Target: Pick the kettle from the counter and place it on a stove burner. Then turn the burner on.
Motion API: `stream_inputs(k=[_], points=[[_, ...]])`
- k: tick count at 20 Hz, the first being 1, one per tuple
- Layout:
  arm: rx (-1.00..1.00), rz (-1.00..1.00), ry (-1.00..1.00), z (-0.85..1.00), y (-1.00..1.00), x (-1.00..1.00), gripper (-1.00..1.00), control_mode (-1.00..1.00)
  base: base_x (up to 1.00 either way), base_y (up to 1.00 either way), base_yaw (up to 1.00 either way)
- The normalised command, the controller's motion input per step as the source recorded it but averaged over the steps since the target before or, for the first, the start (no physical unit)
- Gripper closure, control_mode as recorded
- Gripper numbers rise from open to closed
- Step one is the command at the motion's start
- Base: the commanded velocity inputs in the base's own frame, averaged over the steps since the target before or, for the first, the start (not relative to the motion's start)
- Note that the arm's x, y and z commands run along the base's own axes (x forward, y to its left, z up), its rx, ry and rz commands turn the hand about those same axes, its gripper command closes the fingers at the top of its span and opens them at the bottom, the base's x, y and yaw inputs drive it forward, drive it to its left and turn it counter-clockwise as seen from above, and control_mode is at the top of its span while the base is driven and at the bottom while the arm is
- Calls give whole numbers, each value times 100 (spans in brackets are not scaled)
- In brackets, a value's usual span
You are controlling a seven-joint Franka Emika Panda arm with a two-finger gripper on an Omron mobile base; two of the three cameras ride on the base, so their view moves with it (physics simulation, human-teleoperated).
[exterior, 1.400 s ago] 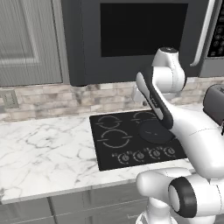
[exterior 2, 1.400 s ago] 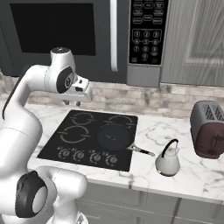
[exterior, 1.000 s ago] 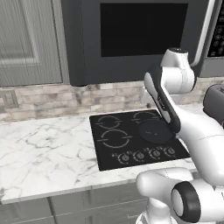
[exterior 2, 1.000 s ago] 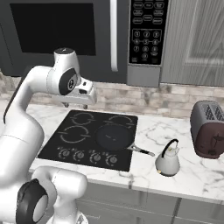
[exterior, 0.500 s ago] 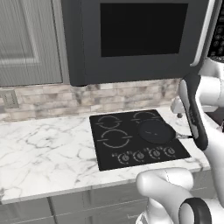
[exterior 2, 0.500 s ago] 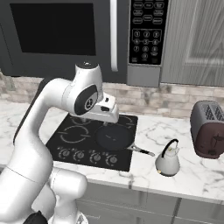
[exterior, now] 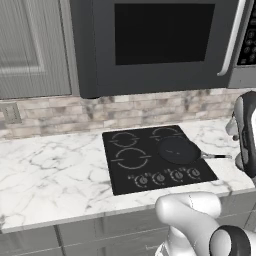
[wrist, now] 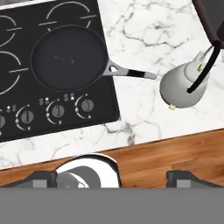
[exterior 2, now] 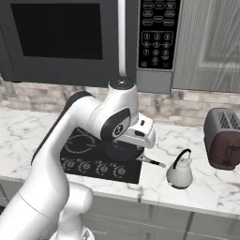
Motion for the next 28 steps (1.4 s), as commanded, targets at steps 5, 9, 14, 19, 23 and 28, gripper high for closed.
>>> stream_inputs(k=[5, 9, 14, 19, 23, 28], points=[[0, -18, 0, -3, -76, -14, -100, -100, 0, 0, 0], [0, -22, 2, -4, -70, -6, -100, -100, 0, 0, 0], [0, -22, 3, -10, -61, -2, -100, -100, 0, 0, 0], [-3, -5, 0, -14, -23, 14, -100, -100, 0, 0, 0], [-1, 0, 0, -25, -2, 27, -100, -100, 0, 0, 0], [0, 0, 0, -41, -1, 33, -100, -100, 0, 0, 0]])
